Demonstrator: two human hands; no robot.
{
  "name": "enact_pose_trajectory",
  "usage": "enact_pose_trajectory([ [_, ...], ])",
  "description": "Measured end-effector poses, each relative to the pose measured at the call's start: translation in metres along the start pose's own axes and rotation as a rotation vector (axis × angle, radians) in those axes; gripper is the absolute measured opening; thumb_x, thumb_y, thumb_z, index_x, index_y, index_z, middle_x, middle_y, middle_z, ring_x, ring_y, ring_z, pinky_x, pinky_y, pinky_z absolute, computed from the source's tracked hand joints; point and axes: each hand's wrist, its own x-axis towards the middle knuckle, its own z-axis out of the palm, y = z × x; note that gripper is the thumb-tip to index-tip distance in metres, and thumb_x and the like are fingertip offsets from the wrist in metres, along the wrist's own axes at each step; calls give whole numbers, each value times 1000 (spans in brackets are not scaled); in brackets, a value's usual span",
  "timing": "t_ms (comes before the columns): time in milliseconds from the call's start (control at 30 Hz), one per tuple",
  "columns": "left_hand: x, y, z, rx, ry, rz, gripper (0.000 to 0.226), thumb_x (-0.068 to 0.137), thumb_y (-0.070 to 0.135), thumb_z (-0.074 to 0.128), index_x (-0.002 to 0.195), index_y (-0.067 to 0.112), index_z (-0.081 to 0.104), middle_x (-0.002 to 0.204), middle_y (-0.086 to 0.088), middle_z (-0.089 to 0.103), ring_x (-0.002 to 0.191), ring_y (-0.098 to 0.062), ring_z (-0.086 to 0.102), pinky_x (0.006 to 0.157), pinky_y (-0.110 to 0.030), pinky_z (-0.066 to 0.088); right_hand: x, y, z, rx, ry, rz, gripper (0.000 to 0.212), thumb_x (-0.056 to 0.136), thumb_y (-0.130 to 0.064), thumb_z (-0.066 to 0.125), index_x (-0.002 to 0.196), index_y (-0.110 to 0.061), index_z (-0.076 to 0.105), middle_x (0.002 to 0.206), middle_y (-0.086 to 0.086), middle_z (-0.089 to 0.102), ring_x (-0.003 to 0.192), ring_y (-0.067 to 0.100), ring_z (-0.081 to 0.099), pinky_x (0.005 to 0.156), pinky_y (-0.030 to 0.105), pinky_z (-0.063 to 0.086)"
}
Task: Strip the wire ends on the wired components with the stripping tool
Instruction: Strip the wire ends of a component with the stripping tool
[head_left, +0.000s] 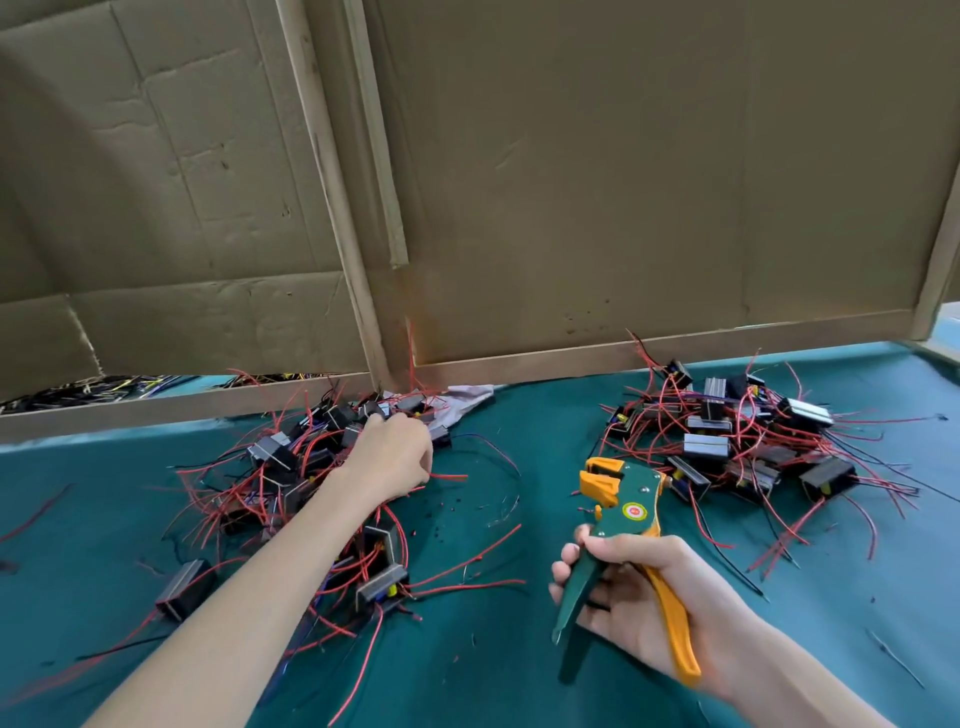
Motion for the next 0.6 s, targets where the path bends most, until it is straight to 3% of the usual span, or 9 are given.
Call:
enact_pose_trajectory([
  [100, -1, -6, -8, -225, 196, -65, 10, 89, 25, 66, 90, 20, 74, 96, 5, 71, 95, -18, 61, 97, -37, 38, 0, 0, 0, -2, 1, 0, 13, 67, 5, 61, 79, 1, 62, 77, 21, 61, 66, 36, 66, 64, 45, 59],
  [233, -12, -10, -42, -912, 644, -143, 4, 86, 18, 69, 84, 22, 71, 83, 13, 66, 75, 3, 59, 75, -9, 40, 1, 0, 0, 5, -4, 7, 10, 66, 5, 63, 75, 2, 64, 78, 22, 61, 67, 36, 66, 65, 46, 59],
  [300, -22, -4, -64, -1354, 712, -76, 6, 84, 18, 70, 79, 22, 68, 77, 8, 66, 72, -1, 59, 75, -14, 44, 2, 0, -2, 6, -3, 9, 10, 66, 5, 63, 75, 1, 65, 79, 22, 61, 68, 36, 66, 65, 46, 59],
  [367, -33, 6, -82, -1676, 660, 51, 5, 79, 25, 70, 80, 20, 69, 83, 2, 70, 85, -11, 62, 85, -29, 52, 3, 0, -3, 11, -2, 9, 11, 66, 5, 63, 75, 2, 65, 80, 22, 62, 68, 36, 66, 65, 46, 59],
  [433, -40, 21, -86, -1806, 558, 158, 5, 75, 27, 68, 77, 23, 71, 88, 1, 72, 91, -13, 65, 87, -34, 54, 3, -1, -4, 20, -1, 1, 12, 65, 5, 65, 77, 2, 64, 80, 21, 62, 68, 36, 66, 65, 46, 59],
  [500, -45, 38, -74, -1831, 444, 207, 4, 77, 23, 65, 78, 21, 68, 90, 0, 73, 87, -11, 65, 78, -30, 56, 2, -2, -4, 18, 5, -22, 17, 62, 4, 67, 78, 1, 63, 79, 21, 62, 68, 36, 67, 64, 46, 59],
  [600, -52, 57, -41, -1698, 294, 214, 2, 79, 20, 62, 79, 19, 64, 92, 3, 71, 75, -1, 57, 64, -17, 41, 3, -4, -5, 24, 22, -72, 24, 60, 3, 69, 82, -1, 60, 80, 21, 63, 68, 35, 67, 64, 45, 59],
])
